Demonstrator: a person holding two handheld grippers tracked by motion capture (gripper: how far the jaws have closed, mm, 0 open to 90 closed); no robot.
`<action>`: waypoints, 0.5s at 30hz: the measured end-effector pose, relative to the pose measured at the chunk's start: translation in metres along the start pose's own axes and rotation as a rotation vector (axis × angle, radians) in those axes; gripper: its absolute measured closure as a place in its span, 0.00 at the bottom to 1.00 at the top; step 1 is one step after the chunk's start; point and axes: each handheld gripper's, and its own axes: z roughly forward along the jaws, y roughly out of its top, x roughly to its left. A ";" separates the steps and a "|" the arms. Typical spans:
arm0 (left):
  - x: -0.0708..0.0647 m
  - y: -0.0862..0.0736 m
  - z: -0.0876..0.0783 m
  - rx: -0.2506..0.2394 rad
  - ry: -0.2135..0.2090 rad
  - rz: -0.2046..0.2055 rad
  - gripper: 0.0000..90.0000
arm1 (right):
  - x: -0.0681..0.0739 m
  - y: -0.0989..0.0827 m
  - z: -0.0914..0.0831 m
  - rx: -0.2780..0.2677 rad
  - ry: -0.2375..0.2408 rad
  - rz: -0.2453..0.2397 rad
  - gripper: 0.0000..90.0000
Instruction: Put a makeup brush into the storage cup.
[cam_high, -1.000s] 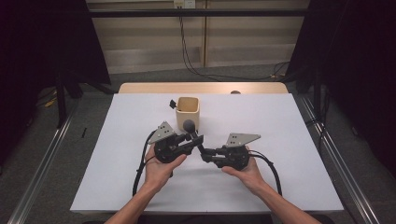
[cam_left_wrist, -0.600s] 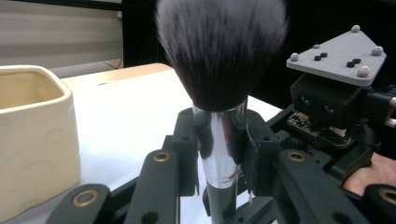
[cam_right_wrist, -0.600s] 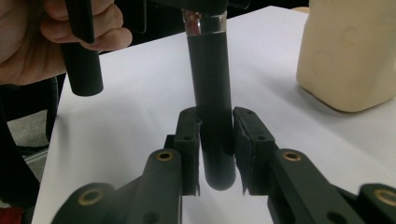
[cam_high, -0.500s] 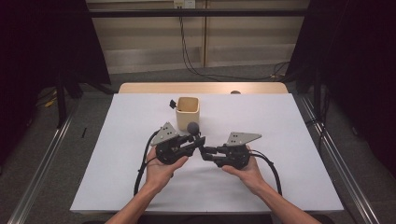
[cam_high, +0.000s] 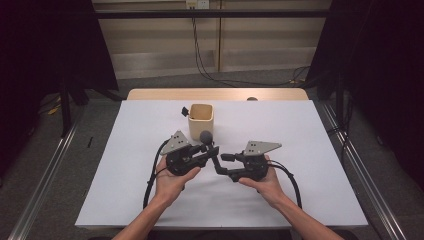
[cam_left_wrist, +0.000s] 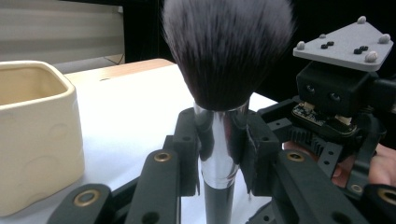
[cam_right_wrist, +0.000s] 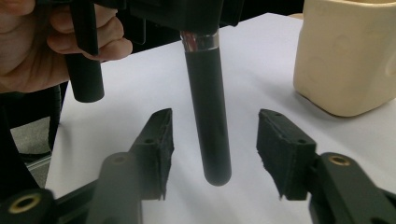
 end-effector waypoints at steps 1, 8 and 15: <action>0.000 0.000 0.000 0.001 -0.001 0.001 0.79 | 0.000 0.000 0.000 0.001 0.003 0.004 0.43; 0.000 0.001 -0.001 0.005 0.001 0.002 0.79 | -0.001 0.002 -0.002 -0.003 -0.021 0.015 0.22; 0.005 0.003 -0.010 0.006 0.028 0.013 0.79 | -0.003 0.005 -0.006 -0.025 -0.048 0.024 0.07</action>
